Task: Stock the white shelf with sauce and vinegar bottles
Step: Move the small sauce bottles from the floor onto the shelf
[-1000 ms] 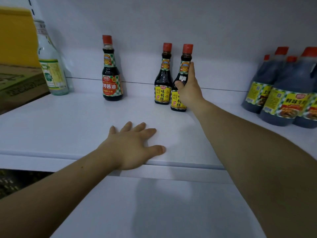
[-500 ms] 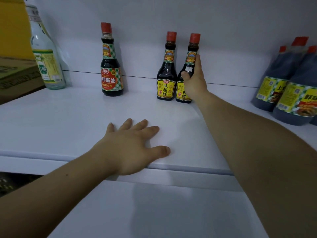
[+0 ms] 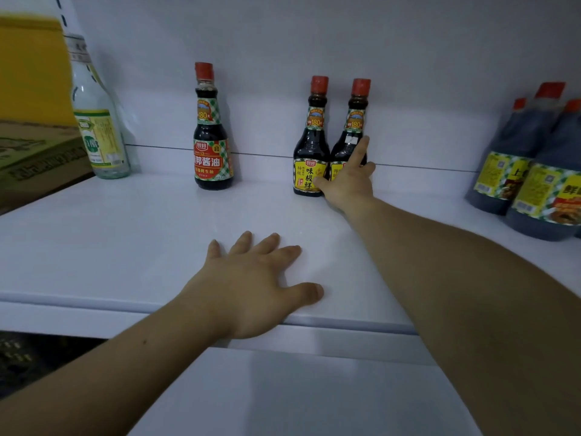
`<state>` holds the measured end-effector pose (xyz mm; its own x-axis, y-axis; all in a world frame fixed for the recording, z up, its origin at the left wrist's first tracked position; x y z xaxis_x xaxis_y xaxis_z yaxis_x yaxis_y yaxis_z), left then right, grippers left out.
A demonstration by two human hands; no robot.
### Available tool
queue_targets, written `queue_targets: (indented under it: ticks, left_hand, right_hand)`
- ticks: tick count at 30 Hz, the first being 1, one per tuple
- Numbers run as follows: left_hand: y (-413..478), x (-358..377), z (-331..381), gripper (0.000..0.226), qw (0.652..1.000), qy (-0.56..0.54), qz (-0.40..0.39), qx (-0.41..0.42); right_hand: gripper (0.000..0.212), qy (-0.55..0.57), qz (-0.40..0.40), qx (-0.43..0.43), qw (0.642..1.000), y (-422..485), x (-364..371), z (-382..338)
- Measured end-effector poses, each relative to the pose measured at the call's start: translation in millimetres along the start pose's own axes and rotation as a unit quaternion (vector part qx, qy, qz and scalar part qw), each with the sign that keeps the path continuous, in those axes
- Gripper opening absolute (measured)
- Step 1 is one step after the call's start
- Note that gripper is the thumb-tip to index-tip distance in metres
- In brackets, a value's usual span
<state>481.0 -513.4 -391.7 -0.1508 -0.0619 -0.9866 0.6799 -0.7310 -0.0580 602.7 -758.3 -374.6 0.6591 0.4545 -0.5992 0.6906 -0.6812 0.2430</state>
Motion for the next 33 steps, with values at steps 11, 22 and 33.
queue_targets:
  ticks: [11, 22, 33]
  left_hand:
    - [0.2, 0.7, -0.8, 0.075, 1.000, 0.000, 0.007, 0.000]
    - [-3.5, -7.2, 7.4, 0.068, 0.999, 0.017, 0.013, 0.034]
    - [-87.3, -55.3, 124.5, 0.073, 0.987, -0.043, 0.038, 0.148]
  right_hand:
    - [0.121, -0.010, 0.011, -0.015, 1.000, 0.0, 2.0, -0.1]
    - [0.096, -0.180, -0.087, -0.017, 0.980, -93.1, -99.9, -4.2]
    - [0.086, -0.236, -0.060, 0.007, 0.970, -254.8, -272.1, -24.8]
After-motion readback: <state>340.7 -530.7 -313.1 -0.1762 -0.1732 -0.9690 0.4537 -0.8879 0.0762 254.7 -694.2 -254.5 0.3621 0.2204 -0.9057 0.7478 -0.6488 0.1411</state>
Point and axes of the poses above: each hand's wrist, its own y-axis towards the middle knuckle, its own x-axis out of the palm, z = x × y, the point moved 4 cm from there along y, towards the middle knuckle, and after that the axes turned 9 degrees about x, right-handed, at the moved point
